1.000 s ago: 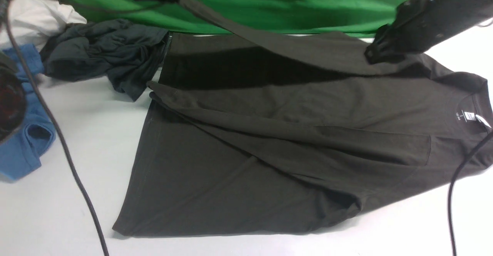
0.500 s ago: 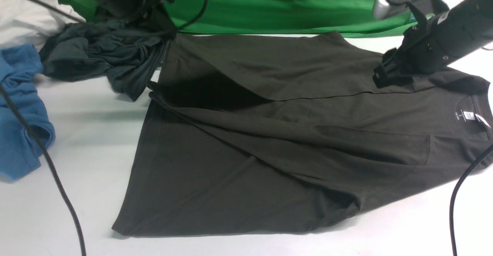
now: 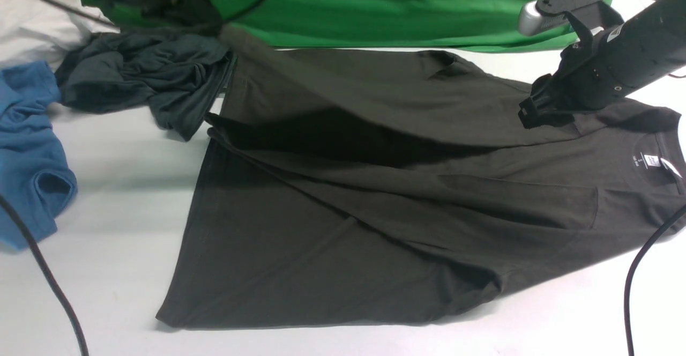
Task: Fold a long-sleeved shirt on a white desktop.
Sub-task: 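Fold the left side of the dark shirt inward over its body with the left gripper, then grasp the near edge of the shirt at its hem and shoulder corners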
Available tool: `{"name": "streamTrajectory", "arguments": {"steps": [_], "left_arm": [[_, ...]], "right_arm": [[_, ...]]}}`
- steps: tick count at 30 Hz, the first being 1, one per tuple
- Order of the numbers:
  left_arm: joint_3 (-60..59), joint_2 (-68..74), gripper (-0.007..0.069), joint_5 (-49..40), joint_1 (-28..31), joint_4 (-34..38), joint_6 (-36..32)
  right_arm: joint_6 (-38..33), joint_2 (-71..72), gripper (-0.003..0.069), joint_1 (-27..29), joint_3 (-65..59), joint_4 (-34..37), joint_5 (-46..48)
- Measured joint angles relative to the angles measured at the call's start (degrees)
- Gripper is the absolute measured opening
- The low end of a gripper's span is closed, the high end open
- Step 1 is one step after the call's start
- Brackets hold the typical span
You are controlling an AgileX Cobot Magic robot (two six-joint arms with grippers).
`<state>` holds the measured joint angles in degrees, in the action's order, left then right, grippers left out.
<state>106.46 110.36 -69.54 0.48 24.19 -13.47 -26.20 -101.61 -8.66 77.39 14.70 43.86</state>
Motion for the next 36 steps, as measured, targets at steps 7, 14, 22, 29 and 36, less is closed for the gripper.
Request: {"name": "streamTrajectory", "arguments": {"steps": [7,14,22,29,36], "left_arm": [[-10.7,3.41,0.0066,3.62,0.0,-3.32,3.66],[-11.41,4.71,0.023,2.62,0.0,-4.44,5.0],[-11.9,1.15,0.0594,0.07,0.0,-8.96,5.09],[-26.77,-12.88,0.0662,0.25,0.0,-9.41,8.33],[-53.05,-20.89,0.0662,10.46,0.0,-6.36,10.75]], "right_arm": [[0.0,0.0,0.0283,0.0,-0.11,0.05,-0.11],[0.54,0.0,0.0291,0.05,-0.11,0.05,0.21],[0.58,2.97,0.0408,0.06,-0.11,0.0,1.08],[2.16,10.1,0.043,0.06,-2.88,0.11,3.03],[3.18,16.08,0.043,0.06,-9.97,0.23,-0.69]]}}
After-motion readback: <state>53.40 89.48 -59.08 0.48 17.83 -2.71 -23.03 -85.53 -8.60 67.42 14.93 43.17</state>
